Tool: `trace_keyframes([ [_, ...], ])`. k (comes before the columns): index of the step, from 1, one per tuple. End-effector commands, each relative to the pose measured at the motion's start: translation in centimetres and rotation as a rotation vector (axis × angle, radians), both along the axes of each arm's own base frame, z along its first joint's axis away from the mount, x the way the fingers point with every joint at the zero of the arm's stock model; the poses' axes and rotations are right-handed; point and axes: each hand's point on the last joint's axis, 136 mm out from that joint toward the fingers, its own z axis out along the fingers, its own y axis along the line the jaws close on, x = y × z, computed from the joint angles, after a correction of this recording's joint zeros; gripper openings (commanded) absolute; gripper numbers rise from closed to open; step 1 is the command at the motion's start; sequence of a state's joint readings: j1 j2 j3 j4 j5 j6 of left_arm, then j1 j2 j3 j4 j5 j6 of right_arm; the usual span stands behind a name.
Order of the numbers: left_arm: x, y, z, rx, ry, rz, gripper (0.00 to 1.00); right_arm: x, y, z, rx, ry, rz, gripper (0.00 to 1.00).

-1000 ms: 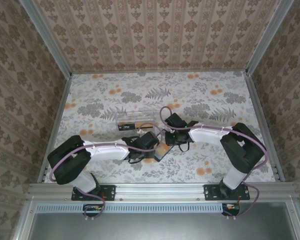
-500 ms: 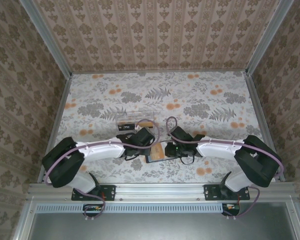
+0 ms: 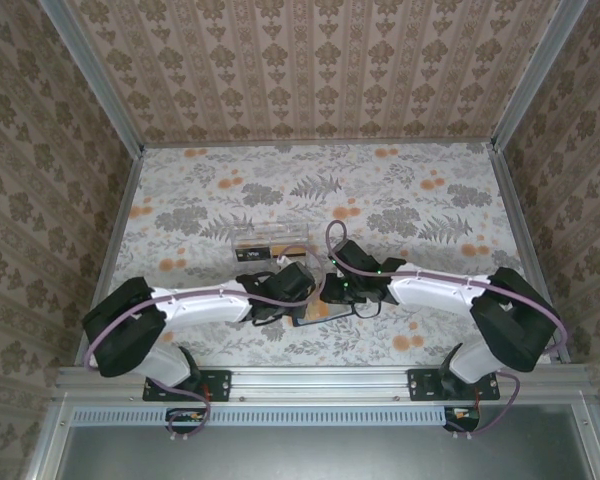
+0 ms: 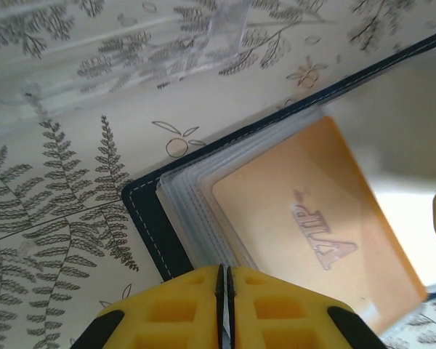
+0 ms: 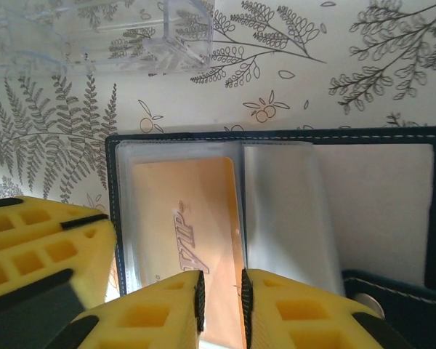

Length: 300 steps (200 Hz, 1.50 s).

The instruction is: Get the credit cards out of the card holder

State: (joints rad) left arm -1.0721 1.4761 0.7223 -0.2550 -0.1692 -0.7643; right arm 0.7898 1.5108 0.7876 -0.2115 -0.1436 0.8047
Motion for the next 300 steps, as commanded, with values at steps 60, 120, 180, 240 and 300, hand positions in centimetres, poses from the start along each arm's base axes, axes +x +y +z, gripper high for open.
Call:
trace_keyframes([
  [60, -0.4, 0.0, -1.9, 0.078, 0.043, 0.018, 0.12, 0.1, 0.5, -2.5, 0.019, 0.086, 0.04, 0.24],
  [120, -0.4, 0.0, -2.2, 0.099, 0.05, 0.02, 0.12, -0.1, -0.2, -3.4, 0.086, 0.126, 0.022, 0.24],
  [180, -0.4, 0.2, -2.3, 0.119, 0.052, 0.026, 0.11, -0.2, -0.5, -3.6, 0.138, 0.142, -0.001, 0.15],
  [240, -0.4, 0.8, -2.8, 0.148, 0.056, 0.036, 0.11, -0.3, -1.6, -4.0, 0.17, 0.16, -0.038, 0.08],
  [300, -0.5, 1.3, -3.2, 0.169, 0.062, 0.039, 0.11, 0.0, -2.7, -4.3, 0.206, 0.175, -0.071, 0.04],
])
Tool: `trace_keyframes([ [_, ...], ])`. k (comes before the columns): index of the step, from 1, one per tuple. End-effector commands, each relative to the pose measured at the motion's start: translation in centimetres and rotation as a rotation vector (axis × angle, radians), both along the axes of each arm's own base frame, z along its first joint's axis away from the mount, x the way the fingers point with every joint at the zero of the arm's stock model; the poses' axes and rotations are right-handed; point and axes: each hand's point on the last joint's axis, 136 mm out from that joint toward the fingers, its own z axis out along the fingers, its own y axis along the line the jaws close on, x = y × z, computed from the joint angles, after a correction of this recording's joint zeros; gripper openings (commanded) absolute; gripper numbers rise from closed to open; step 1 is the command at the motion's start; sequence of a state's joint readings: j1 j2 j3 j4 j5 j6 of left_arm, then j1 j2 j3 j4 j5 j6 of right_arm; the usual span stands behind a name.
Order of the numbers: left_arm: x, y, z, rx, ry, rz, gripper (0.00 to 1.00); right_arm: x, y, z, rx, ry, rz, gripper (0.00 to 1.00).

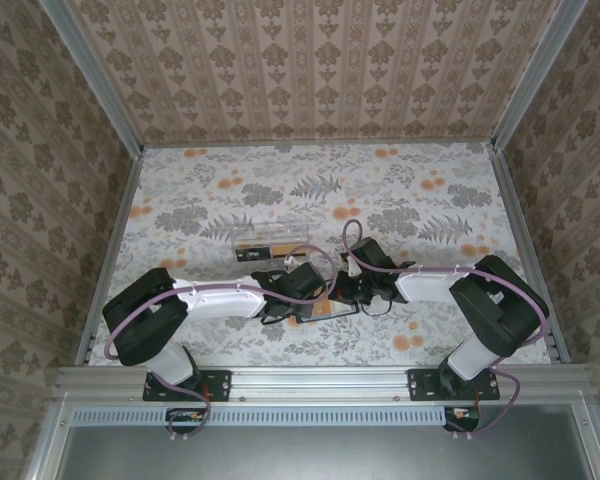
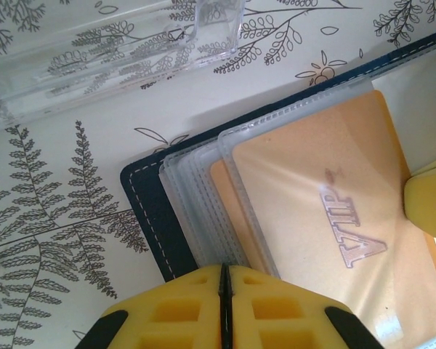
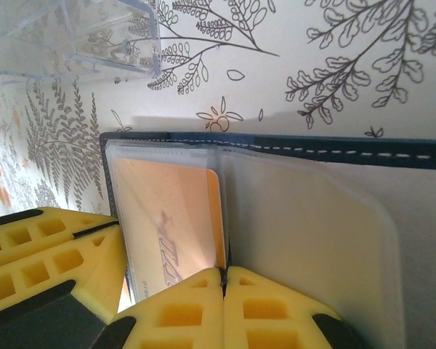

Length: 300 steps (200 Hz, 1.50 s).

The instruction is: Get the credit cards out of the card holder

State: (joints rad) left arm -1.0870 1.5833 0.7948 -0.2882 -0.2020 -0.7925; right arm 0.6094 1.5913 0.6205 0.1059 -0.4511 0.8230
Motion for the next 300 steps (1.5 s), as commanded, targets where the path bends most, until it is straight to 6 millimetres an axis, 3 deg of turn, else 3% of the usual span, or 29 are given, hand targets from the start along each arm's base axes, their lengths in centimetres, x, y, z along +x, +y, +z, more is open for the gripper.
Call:
trace_keyframes([
  [1, -1.0, 2.0, -1.9, 0.105, 0.05, 0.015, 0.11, -0.8, -1.7, -1.4, -0.04, 0.058, -0.038, 0.04],
  [81, -1.0, 2.0, -1.8, 0.104, 0.053, 0.009, 0.11, -0.6, -2.8, -0.9, -0.033, 0.054, -0.061, 0.01],
  [150, -0.3, -0.1, 2.8, 0.026, -0.023, -0.023, 0.11, -0.6, -2.0, -1.0, -0.004, 0.06, -0.05, 0.0],
  [200, -0.1, -0.9, 4.6, -0.017, -0.056, -0.035, 0.12, -0.7, -2.2, -1.0, -0.014, 0.057, -0.046, 0.0],
  [251, 0.4, -3.5, 3.8, -0.033, -0.042, -0.079, 0.12, -0.7, -2.1, -1.1, -0.016, 0.059, -0.046, 0.0],
  [286, 0.2, -3.2, 2.1, 0.001, -0.012, -0.065, 0.11, -0.6, -2.1, -1.0, -0.015, 0.057, -0.043, 0.0],
  [300, 0.1, -2.6, 1.5, 0.022, -0.002, -0.054, 0.11, -0.7, -2.0, -1.0, -0.011, 0.057, -0.04, 0.06],
])
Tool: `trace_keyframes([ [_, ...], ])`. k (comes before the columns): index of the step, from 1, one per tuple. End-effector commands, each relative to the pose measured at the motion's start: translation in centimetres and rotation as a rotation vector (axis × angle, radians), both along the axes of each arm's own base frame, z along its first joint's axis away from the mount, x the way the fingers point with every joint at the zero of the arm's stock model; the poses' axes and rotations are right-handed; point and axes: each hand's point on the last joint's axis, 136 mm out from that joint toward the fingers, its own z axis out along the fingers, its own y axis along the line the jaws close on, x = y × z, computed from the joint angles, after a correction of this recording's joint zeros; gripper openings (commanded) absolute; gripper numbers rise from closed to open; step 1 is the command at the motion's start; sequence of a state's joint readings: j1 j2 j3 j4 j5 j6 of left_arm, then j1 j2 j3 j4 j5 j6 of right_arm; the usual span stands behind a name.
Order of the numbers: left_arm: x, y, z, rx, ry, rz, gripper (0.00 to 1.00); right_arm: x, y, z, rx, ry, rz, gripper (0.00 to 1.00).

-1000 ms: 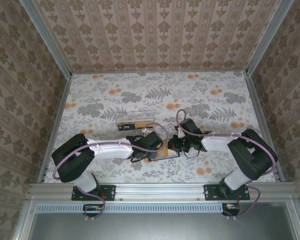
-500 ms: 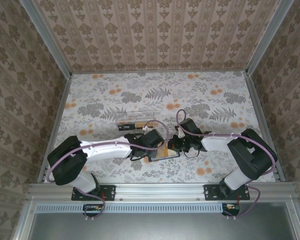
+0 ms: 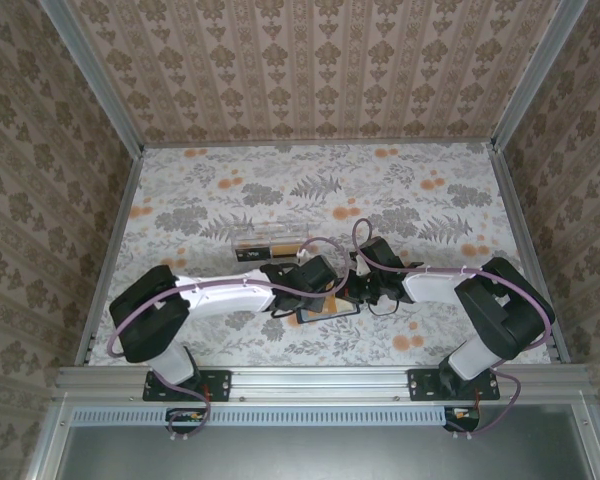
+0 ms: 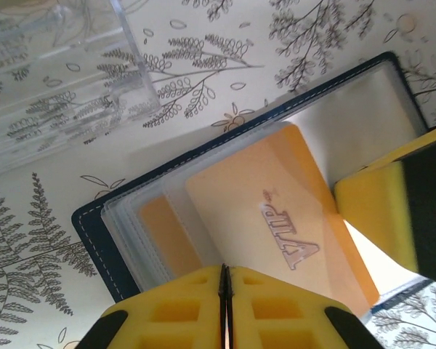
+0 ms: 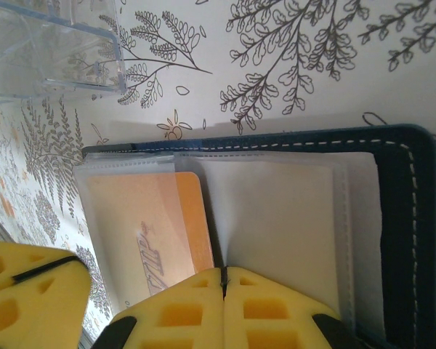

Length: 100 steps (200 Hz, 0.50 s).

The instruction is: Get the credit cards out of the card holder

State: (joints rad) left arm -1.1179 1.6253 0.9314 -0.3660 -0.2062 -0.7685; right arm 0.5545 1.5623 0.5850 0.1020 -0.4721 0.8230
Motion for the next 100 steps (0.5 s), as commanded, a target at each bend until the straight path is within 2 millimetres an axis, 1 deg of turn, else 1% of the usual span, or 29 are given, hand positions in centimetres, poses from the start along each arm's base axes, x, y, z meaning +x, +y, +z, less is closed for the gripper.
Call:
trace_keyframes([
  [1, -0.3, 0.3, -0.8, 0.029, 0.015, -0.003, 0.11, -0.9, -0.3, -0.8, -0.019, 0.039, 0.003, 0.06],
  [16, -0.6, 0.9, -1.6, 0.049, 0.03, 0.005, 0.1, -0.9, -0.3, -0.8, -0.014, 0.038, 0.007, 0.18],
  [35, -0.9, 1.3, -2.4, 0.07, 0.048, 0.01, 0.1, -0.8, -0.1, -0.7, -0.002, 0.034, 0.011, 0.23],
  [55, -1.1, 1.4, -3.0, 0.082, 0.06, 0.011, 0.1, -0.9, 0.1, -0.6, 0.009, 0.037, 0.017, 0.23],
  [100, -1.3, 1.2, -3.4, 0.083, 0.07, 0.005, 0.09, -0.9, 1.0, -0.7, 0.048, 0.051, 0.035, 0.22],
])
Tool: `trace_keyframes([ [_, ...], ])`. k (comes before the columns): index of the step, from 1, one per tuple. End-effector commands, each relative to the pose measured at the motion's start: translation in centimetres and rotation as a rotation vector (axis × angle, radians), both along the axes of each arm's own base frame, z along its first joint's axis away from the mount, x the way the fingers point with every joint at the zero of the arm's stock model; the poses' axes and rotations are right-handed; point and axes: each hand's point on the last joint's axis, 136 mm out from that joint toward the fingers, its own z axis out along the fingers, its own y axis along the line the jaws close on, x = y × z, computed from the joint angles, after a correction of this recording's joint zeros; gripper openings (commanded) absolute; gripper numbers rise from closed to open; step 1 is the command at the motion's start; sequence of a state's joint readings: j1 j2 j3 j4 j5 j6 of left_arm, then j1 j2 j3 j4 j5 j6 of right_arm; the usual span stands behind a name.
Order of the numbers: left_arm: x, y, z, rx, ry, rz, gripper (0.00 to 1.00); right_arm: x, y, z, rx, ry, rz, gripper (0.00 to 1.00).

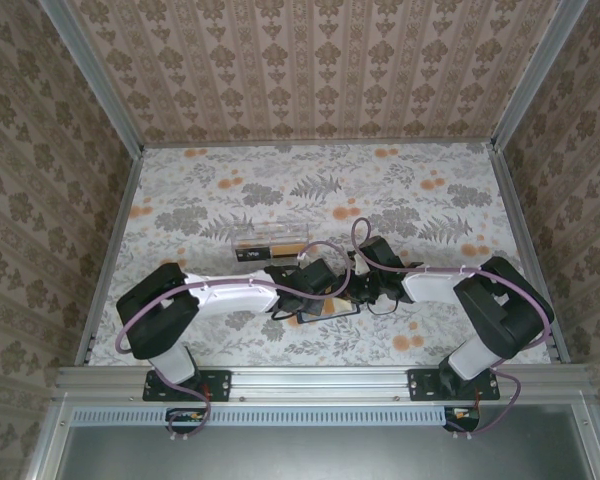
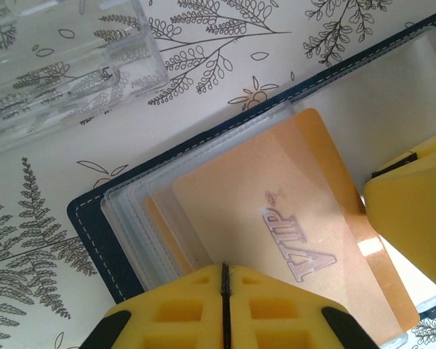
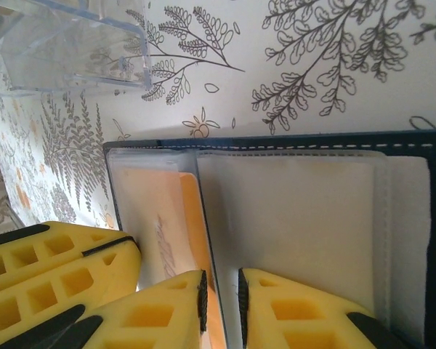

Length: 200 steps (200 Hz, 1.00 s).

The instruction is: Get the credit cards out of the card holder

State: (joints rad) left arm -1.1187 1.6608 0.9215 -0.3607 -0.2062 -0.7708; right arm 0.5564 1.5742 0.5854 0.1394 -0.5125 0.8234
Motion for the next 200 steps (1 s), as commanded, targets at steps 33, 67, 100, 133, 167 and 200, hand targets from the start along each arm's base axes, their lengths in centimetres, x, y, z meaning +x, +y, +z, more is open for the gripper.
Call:
trace_keyframes([
  [33, -1.3, 0.8, -2.4, 0.054, 0.062, 0.001, 0.09, -1.0, 0.6, -1.4, 0.013, 0.062, 0.023, 0.19],
  [67, -1.4, 1.1, -2.5, 0.066, 0.063, 0.006, 0.08, -1.1, 0.3, -1.4, 0.0, 0.061, 0.016, 0.06],
  [100, -1.4, 1.8, -2.6, 0.086, 0.061, 0.018, 0.07, -1.1, -0.5, -1.4, -0.017, 0.055, 0.001, 0.0],
  [133, -1.5, 2.7, -2.8, 0.1, 0.057, 0.033, 0.06, -0.8, -1.4, -1.4, -0.022, 0.053, -0.02, 0.0],
  [167, -1.6, 3.5, -3.0, 0.11, 0.058, 0.047, 0.05, -0.6, -2.5, -0.9, -0.027, 0.044, -0.04, 0.0],
  [200, -1.6, 3.9, -3.1, 0.113, 0.058, 0.051, 0.05, -0.6, -3.7, -0.2, -0.023, 0.035, -0.062, 0.0],
])
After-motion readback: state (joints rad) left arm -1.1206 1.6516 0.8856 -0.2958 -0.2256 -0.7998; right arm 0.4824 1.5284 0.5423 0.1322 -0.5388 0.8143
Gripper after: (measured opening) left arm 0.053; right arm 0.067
